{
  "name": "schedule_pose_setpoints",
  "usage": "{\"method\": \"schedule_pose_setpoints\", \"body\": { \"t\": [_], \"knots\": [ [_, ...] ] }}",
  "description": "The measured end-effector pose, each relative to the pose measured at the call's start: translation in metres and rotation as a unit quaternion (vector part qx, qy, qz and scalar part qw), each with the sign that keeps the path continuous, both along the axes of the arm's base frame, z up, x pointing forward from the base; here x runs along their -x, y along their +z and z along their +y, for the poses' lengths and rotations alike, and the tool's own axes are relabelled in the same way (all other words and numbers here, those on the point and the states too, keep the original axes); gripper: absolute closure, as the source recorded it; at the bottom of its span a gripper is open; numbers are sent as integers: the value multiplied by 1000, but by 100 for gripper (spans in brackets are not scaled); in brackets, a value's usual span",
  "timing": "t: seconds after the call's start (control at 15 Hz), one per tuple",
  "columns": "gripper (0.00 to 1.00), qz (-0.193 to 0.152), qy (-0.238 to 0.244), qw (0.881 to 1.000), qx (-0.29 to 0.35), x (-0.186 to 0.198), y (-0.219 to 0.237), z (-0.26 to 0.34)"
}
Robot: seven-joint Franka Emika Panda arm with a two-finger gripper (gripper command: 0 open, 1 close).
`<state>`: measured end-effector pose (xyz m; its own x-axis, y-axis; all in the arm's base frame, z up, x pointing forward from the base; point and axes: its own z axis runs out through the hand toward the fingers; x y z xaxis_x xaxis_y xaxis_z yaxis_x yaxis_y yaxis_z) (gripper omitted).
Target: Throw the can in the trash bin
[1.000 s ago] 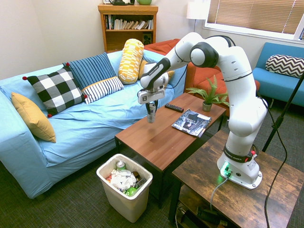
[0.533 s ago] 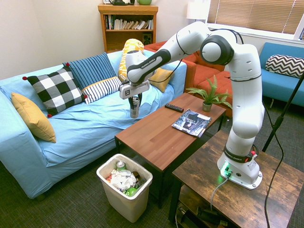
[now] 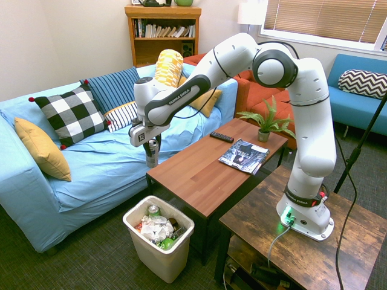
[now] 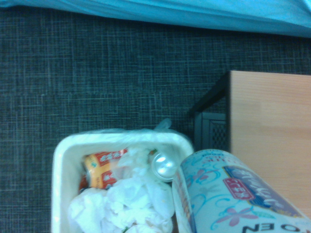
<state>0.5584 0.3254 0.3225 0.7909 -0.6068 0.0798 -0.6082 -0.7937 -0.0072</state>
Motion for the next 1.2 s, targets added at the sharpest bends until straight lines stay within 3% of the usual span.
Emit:
{"method": "schedule_pose_setpoints", "body": {
  "t": [0.27,0.47,0.53,1.2],
  "knots": [
    [100,1,34,999,19,48,-22,70],
    [100,3,32,999,29,56,-42,78],
    [0,6,28,999,31,56,-48,77],
    [0,21,37,998,52,77,-87,96]
  ]
}}
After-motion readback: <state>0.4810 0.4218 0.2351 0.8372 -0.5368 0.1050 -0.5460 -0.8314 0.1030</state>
